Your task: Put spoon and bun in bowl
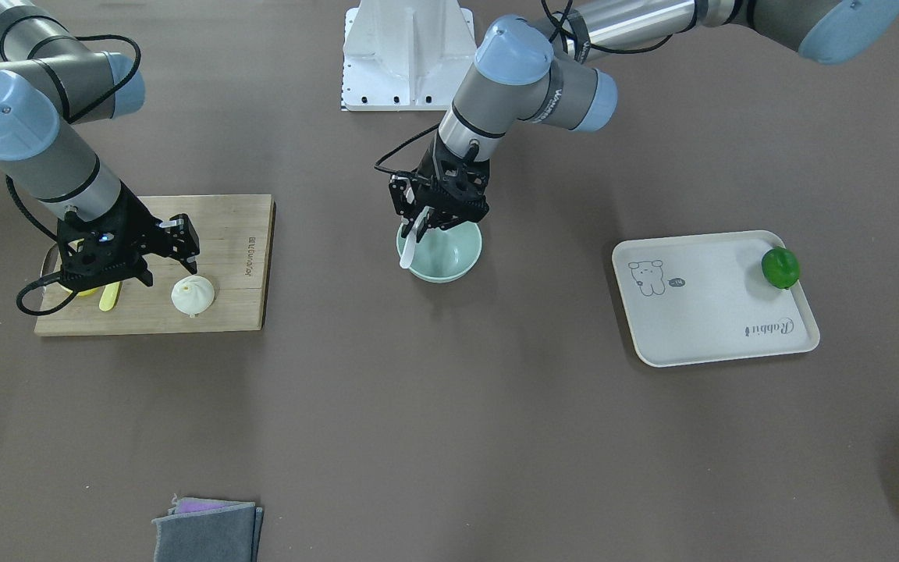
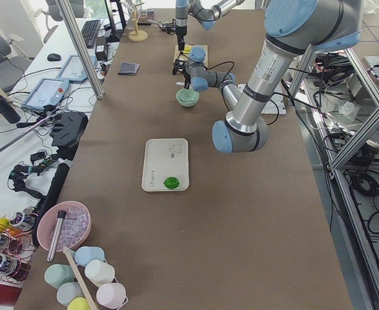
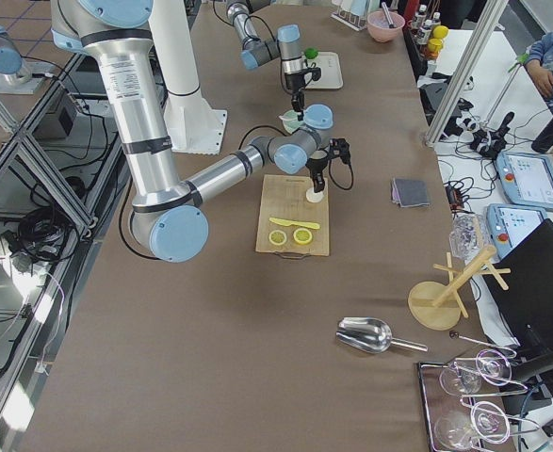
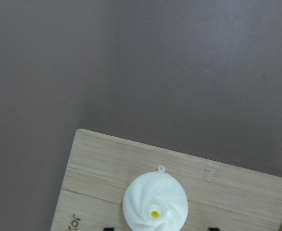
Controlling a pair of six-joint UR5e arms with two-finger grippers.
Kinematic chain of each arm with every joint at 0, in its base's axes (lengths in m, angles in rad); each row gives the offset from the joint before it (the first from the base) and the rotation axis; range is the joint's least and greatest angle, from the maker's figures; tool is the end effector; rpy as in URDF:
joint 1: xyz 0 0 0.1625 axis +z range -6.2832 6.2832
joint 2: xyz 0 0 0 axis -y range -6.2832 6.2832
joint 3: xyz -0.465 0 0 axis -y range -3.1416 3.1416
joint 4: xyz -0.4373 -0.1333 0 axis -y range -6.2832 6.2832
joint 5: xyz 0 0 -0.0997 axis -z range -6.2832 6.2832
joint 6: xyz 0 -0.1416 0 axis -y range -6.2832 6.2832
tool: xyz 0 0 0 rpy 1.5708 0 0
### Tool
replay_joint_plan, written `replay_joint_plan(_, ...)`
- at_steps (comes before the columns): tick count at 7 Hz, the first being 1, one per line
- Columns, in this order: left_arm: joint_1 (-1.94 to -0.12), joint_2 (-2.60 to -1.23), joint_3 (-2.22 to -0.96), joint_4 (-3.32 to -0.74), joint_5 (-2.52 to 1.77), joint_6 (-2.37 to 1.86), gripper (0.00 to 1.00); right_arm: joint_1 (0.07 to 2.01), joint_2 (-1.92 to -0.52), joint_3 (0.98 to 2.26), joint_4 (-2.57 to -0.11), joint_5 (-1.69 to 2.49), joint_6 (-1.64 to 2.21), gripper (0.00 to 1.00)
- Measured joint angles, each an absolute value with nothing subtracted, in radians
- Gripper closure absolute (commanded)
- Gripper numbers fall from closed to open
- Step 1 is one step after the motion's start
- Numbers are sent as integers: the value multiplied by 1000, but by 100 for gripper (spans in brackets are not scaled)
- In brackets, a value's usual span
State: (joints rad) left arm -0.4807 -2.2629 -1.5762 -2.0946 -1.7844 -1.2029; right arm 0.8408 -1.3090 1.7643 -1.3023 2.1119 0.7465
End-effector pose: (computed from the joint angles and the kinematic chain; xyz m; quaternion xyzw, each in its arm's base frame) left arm 0.6581 -0.4597 0.1933 0.1551 0.5555 0.0151 0.8168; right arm -0.4006 -0.5382 0.4443 0.0841 -0.4145 -0.0872 0.9020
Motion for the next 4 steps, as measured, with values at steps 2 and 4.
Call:
replay_joint_plan(2, -505, -2262, -1569, -2081, -1784, -1089, 94, 841, -1305, 1754, -1302, 2095, 748, 15)
replay_joint_plan(4, -514, -2242, -1561, -2075, -1783, -1025, 2, 839, -1305, 1750, -1302, 2091, 747, 10)
